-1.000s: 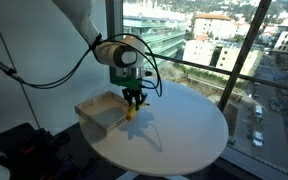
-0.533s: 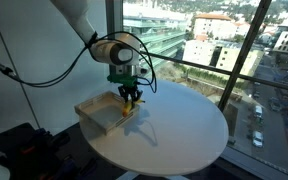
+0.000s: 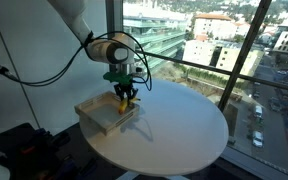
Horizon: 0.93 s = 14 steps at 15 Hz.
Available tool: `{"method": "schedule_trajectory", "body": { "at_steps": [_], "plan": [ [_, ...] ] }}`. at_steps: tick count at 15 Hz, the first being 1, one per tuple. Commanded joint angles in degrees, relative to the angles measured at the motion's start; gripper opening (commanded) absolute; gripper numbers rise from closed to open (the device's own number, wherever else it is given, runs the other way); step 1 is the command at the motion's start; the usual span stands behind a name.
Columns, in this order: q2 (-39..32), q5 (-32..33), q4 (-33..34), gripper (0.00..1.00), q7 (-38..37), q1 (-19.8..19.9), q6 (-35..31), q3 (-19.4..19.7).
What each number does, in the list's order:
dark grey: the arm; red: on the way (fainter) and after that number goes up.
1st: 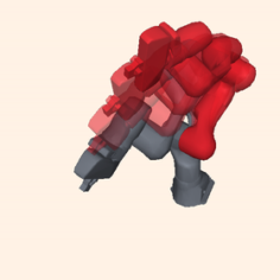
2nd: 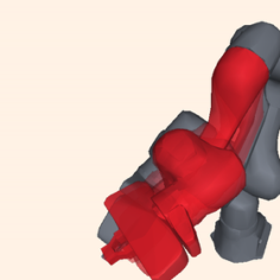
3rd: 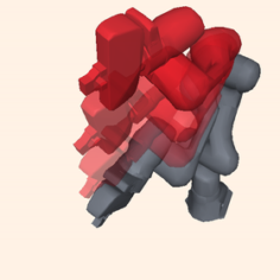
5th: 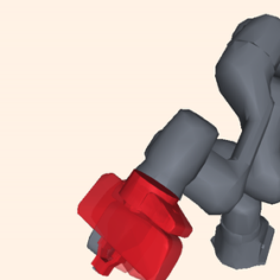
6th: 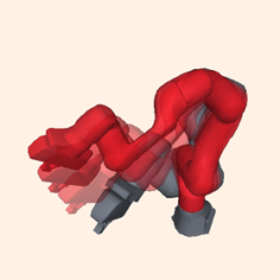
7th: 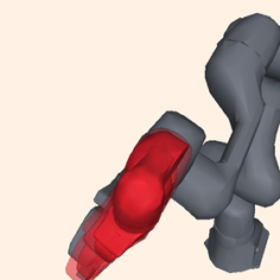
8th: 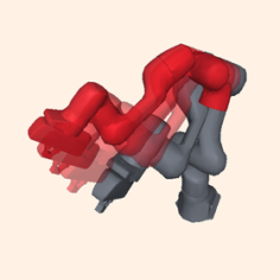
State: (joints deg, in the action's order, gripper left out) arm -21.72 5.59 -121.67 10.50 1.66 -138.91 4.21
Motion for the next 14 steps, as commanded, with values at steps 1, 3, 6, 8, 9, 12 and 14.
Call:
{"method": "schedule_trajectory", "body": {
  "at_steps": [1, 3, 6, 8, 9, 12, 14],
  "plan": [
    [0.1, 0.45, 0.08, 0.16, -0.31, 0.76, 0.19, -0.9],
    [0.0, 0.43, 0.07, 0.41, -0.3, 0.76, 0.19, -1.0],
    [-0.35, 0.44, 0.07, 0.41, -0.31, 0.79, 0.17, -1.01],
    [-0.36, 0.44, 0.07, 0.41, -0.31, 0.79, 0.17, -1.01],
    [-0.36, 0.44, 0.07, 0.41, -0.31, 0.79, 0.17, -1.01],
    [-0.36, 0.44, 0.07, 0.41, -0.31, 0.79, 0.17, -1.01],
    [-0.36, 0.44, 0.07, 0.41, -0.31, 0.79, 0.16, -1.01]
  ]
}}
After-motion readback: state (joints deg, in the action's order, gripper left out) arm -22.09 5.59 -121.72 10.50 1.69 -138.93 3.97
